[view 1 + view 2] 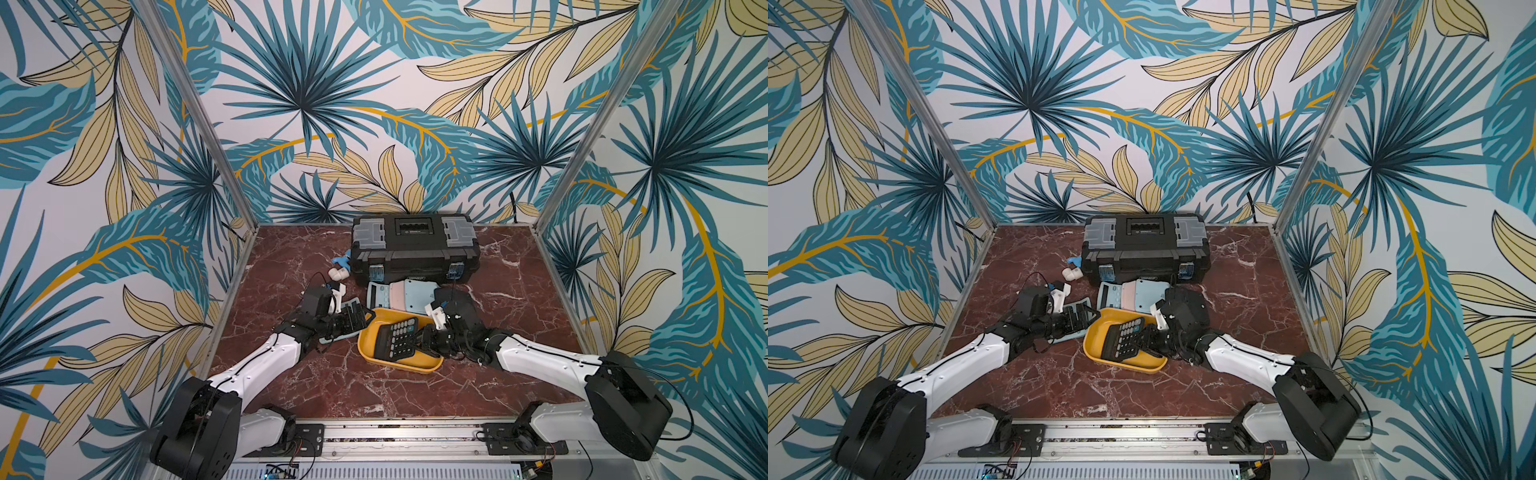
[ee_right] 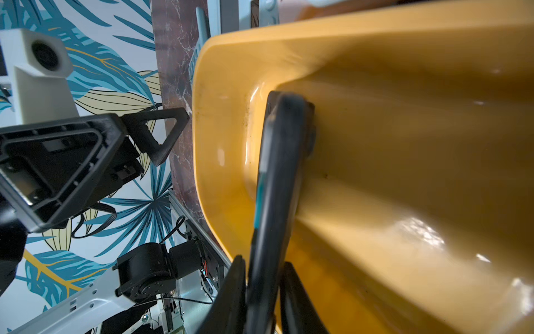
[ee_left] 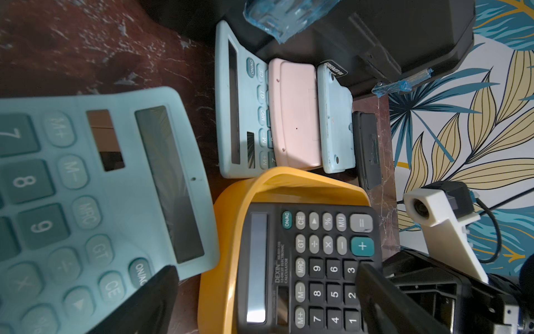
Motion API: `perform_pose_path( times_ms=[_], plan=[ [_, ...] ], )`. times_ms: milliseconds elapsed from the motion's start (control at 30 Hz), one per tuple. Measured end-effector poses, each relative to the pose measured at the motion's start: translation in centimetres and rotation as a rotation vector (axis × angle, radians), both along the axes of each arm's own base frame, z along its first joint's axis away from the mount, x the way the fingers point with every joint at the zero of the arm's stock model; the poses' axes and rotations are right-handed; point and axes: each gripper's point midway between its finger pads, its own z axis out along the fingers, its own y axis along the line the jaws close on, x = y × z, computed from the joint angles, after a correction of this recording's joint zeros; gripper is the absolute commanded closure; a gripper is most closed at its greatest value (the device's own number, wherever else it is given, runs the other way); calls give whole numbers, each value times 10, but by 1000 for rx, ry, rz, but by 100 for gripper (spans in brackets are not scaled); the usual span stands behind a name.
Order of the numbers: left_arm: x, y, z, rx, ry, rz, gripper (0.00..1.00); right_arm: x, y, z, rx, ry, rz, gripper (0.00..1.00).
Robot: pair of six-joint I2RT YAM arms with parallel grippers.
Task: Put the calculator in the storage box
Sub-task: Place the calculator in the storage box, then move the storage box to the center of the board.
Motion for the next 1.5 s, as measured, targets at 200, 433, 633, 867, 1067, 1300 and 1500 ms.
perform_pose_path(
  times_ms=[200,433,633,867,1067,1300,1500],
  plan=[
    [0,-2,-1,-9,-2,-9,0,2,1,1,-43,-12,16,60],
    [0,-3,0,-17,-4,-15,0,1,-11,4,-135,-42,30,54],
    [-5,-4,-6,-24,8,-22,0,-1,-16,-2,-173,-38,44,54],
    [-14,-5,-13,-33,30,-27,0,-5,-20,-11,-215,-18,58,50],
    [-16,-7,-4,-49,10,-34,0,-5,-21,-12,-230,-15,68,43],
    [-19,-12,-3,-52,9,-49,0,-2,-25,-7,-272,-33,77,30],
    [-30,-28,-4,-55,18,-95,0,2,-30,-2,-321,-53,78,24]
  ],
)
